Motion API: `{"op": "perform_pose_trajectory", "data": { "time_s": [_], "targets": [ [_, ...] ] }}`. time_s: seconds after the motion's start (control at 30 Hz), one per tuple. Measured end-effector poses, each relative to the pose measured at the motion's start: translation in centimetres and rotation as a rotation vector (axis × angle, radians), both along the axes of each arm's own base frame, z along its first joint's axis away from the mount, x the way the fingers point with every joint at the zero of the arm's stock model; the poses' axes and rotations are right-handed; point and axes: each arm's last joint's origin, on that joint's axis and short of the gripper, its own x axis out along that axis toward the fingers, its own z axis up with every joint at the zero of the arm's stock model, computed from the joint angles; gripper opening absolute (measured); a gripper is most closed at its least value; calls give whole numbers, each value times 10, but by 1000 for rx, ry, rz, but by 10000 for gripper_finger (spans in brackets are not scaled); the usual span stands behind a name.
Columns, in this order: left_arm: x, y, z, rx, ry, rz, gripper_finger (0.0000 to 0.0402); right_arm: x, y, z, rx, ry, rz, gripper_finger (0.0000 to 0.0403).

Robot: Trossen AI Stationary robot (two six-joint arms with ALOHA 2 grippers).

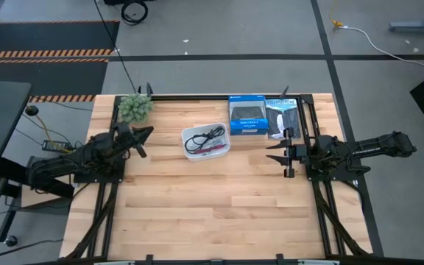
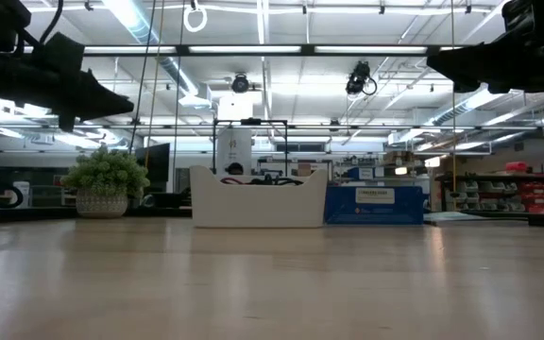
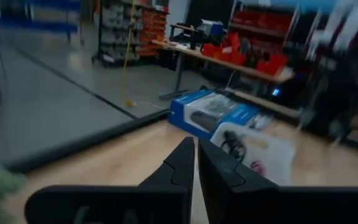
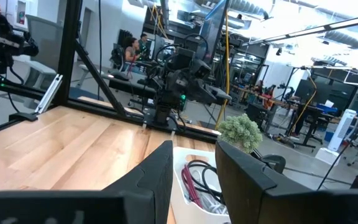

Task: Pick and place USB-C Cables
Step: Return to Home Position

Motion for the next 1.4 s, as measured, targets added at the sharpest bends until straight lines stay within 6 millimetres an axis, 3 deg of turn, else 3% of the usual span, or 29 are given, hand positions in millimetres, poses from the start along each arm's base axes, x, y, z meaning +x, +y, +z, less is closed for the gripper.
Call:
{"op": "perform_pose_trajectory", "data": {
  "time_s": [0.17,1.4],
  "targets": [
    [0,0,2,155,76,2,25,0,0,0,0,0,0,128],
    [0,0,4,151,51,1,28,0,0,0,0,0,0,128]
  ]
}}
